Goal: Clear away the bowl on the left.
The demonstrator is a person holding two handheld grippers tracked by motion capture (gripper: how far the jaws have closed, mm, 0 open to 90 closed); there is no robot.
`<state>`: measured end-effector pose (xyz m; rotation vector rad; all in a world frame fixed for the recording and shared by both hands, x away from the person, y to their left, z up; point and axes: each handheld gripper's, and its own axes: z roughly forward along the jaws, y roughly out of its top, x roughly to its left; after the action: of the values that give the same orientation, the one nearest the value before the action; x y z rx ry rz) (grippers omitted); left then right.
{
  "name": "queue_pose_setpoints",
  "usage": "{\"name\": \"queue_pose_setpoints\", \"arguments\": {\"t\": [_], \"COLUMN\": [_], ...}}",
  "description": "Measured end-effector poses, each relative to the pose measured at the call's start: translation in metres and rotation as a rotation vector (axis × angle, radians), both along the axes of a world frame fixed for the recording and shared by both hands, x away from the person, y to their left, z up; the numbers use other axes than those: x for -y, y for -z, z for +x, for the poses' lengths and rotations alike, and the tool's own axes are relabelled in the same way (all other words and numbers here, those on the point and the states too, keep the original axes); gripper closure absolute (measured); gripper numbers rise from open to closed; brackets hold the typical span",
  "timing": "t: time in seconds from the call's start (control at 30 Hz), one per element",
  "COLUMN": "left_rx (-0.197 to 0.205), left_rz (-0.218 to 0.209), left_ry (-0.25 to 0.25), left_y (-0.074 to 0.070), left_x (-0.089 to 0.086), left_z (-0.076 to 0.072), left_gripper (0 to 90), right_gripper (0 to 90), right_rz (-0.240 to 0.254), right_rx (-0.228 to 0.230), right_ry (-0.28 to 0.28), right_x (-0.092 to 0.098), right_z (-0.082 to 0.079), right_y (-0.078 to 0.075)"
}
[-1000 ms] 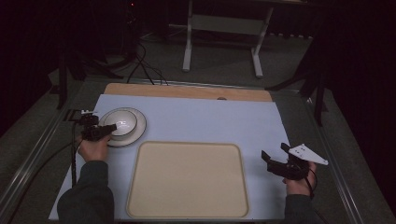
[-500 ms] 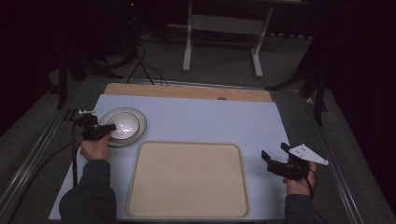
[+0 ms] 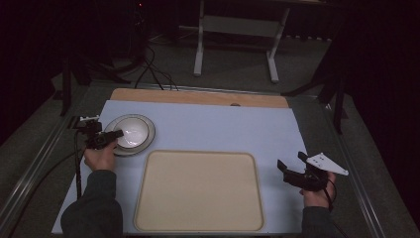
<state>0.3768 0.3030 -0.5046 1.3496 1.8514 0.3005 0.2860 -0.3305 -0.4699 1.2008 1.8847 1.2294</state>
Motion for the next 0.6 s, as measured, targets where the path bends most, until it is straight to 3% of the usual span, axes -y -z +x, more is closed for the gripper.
{"name": "queue_pose_setpoints", "arguments": {"t": [0.2,0.6], "left_rx": [0.011,0.07], "left_rz": [0.008,-0.003], "left_ry": [0.004,0.03], "left_y": [-0.005,-0.017], "left_x": [0.0,0.003], "left_z": [-0.004,-0.013], "left_gripper": [79.4,79.3], "right_gripper": [13.5,13.5], "right_rz": [0.001,-0.001], "right_rx": [0.001,0.001], "right_ry": [0.002,0.002], "right_x": [0.0,0.0], "right_z": [0.0,0.0], "right_y": [0.0,0.0]}}
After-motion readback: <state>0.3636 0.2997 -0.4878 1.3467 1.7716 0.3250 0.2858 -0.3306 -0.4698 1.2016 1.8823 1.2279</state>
